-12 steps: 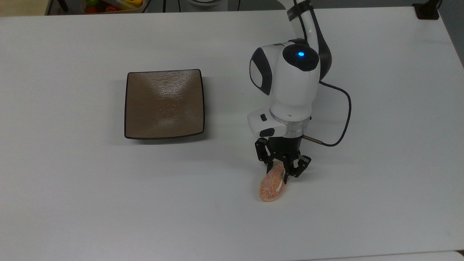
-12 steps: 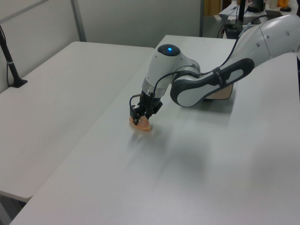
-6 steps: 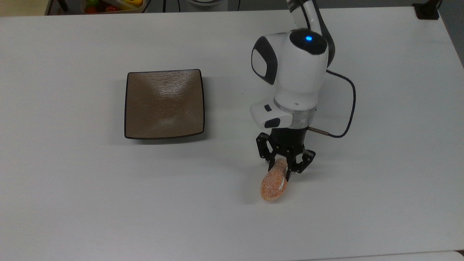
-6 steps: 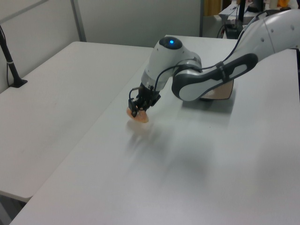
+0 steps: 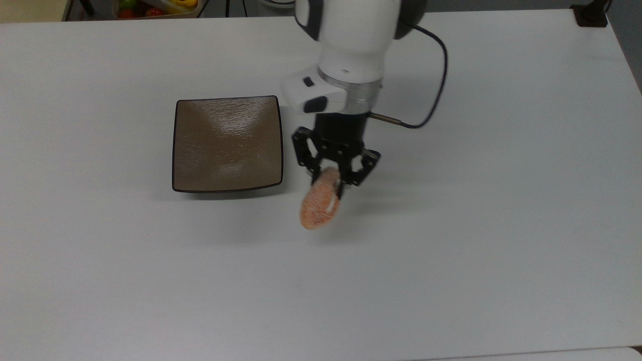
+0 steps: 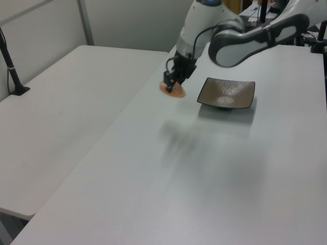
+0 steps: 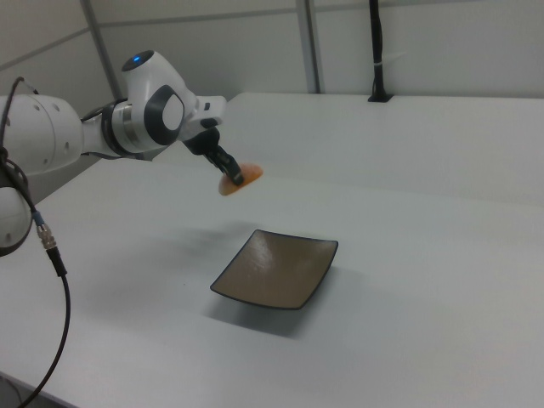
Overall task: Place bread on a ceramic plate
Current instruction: 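Carry the held bread roll over the brown square plate and lower it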
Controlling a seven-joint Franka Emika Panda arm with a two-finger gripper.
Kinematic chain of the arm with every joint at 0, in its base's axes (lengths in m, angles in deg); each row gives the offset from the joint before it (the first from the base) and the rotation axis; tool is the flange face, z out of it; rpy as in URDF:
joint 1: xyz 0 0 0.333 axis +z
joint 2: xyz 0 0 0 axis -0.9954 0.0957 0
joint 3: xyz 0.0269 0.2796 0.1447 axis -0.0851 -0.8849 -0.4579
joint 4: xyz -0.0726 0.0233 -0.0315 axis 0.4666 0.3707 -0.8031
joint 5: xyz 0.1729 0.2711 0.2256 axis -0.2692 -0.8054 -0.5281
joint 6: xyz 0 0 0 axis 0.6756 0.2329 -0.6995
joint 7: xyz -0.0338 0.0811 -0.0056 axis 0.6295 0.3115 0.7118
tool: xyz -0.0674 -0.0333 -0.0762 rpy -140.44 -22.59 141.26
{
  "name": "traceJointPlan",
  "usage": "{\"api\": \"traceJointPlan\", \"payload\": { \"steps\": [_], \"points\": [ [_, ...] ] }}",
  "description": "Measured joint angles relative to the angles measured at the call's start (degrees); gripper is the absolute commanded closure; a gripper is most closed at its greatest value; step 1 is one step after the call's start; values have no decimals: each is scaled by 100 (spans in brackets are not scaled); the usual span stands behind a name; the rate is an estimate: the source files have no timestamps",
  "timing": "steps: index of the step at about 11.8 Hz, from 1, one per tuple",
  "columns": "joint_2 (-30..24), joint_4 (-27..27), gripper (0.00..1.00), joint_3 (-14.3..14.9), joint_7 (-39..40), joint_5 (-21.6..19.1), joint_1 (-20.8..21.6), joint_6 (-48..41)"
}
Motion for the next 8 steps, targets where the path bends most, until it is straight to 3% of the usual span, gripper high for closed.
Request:
{"api": "traceJointPlan", "payload": {
  "steps": [5,8],
  "points": [
    [-985,-1507,55,3,1605,-22,-569,-356],
    [-1109,-2044,55,3,1693,-22,-663,-416]
  ]
}}
